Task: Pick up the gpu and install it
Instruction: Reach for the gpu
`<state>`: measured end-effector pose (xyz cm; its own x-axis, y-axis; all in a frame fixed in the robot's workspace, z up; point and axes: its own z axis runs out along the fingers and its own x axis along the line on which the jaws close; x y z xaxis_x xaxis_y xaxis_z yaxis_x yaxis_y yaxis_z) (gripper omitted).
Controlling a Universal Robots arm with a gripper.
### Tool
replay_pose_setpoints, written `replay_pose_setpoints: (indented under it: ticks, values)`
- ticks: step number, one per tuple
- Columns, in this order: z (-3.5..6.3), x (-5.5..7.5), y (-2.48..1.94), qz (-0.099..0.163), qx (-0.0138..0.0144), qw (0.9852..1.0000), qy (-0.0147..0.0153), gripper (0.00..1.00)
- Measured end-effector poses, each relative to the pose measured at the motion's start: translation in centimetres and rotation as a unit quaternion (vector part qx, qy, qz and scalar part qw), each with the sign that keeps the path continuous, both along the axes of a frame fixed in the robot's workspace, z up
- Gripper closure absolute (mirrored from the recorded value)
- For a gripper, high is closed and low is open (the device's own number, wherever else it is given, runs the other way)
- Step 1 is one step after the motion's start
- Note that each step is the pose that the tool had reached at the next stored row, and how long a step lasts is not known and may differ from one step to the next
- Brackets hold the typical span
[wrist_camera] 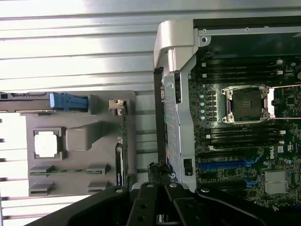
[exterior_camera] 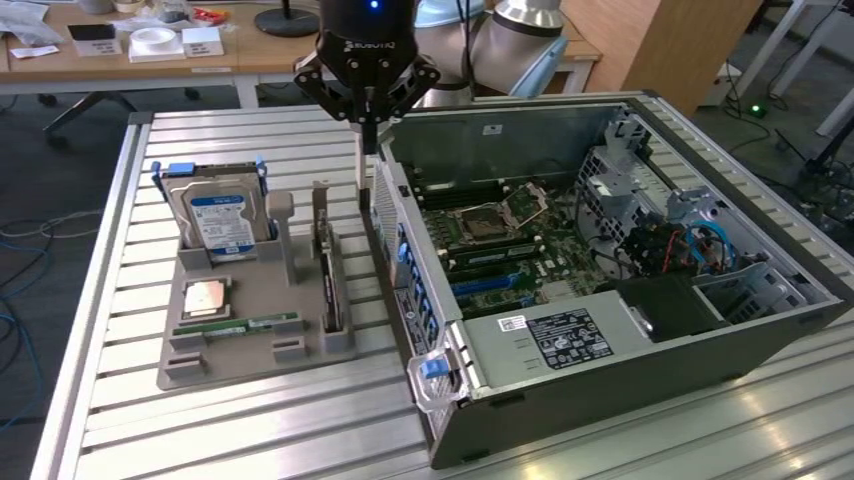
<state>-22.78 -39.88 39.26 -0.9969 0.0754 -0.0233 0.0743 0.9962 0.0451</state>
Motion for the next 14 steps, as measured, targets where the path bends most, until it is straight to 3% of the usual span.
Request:
replay_pose_setpoints:
  ticks: [14]
  values:
    - [0.0, -1.1, 0.0, 0.0, 0.0, 1.0, 0.0, 0.89]
